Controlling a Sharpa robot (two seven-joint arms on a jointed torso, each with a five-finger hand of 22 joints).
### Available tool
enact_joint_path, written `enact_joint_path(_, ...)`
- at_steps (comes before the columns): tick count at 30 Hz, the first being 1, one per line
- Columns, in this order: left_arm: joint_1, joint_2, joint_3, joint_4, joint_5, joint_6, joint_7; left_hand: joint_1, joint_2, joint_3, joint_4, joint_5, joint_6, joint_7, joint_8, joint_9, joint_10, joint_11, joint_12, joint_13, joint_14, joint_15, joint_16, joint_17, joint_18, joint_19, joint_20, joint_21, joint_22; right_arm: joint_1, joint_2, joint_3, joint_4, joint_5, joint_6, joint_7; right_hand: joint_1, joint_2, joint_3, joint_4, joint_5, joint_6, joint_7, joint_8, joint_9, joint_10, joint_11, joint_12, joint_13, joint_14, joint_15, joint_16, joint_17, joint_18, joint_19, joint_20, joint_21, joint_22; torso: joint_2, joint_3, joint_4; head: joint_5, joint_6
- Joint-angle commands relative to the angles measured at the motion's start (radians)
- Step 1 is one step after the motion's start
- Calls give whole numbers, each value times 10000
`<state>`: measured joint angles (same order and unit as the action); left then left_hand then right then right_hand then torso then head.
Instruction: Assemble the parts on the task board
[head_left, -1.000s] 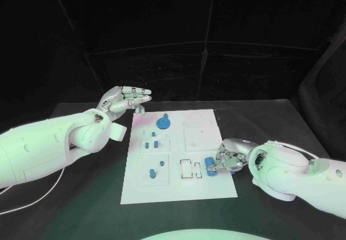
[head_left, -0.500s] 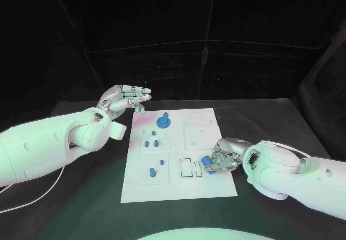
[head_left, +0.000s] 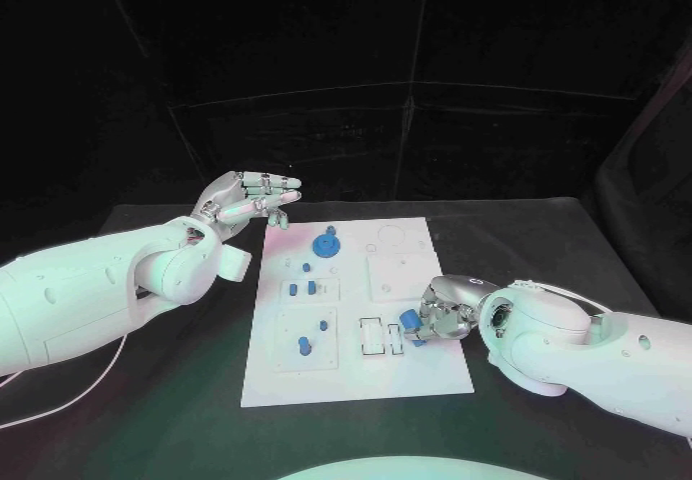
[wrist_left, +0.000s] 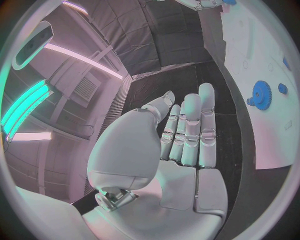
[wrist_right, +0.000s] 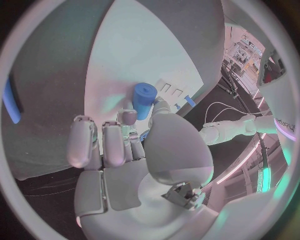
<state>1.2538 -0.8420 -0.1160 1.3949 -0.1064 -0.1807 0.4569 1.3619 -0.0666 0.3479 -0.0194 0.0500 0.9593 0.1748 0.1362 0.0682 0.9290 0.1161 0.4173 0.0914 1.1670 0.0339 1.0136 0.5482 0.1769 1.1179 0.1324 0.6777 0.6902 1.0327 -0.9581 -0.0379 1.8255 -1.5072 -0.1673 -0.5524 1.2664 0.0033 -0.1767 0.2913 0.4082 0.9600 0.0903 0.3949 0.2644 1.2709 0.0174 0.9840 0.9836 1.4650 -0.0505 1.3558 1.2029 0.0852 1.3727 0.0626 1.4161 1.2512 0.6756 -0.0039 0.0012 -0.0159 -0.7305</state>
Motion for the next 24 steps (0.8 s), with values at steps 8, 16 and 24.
enact_joint_path(8, 15, -49, 8, 47, 33, 132, -9, -11, 46, -20, -40, -4, 18, 26, 52, 0, -87, 3, 34, -14, -55, -17, -55, -15, 66, -4, 2, -35, -10, -50, -483, -47, 478, 1345, -1904, 500, 482, 233, 25, -63, 990, 147, -121, 180, 245, 497, -168, 644, 685, 468, -147, 166, 209, -170, 94, -131, 86, 102, -1, 5, 1, -38, 34)
enact_joint_path(16, 15, -46, 8, 63, 33, 147, -28, -26, 47, -30, -31, -4, 14, 28, 57, -1, -103, 5, 47, -16, -59, -14, -52, -28, 65, -1, 4, -46, -21, -46, -443, -45, 822, 2536, -2277, 1167, 492, 219, -6, -50, 1042, 127, -114, 164, 271, 484, -166, 606, 678, 473, -152, 187, 249, -171, 95, -141, 89, 107, 20, 2, 33, -42, 45)
enact_joint_path(24, 15, -43, 8, 78, 33, 159, -43, -24, 46, -30, -33, -3, 9, 28, 56, -2, -113, 6, 48, -18, -61, -14, -51, -32, 66, 0, 4, -49, -23, -45, -42, -44, 732, 2847, -1685, 1119, 420, 309, -54, -16, 1006, 338, -180, 201, 348, 554, -214, 625, 744, 481, -181, 222, 313, -169, 93, -165, 90, 108, 17, -8, 23, 55, -28)
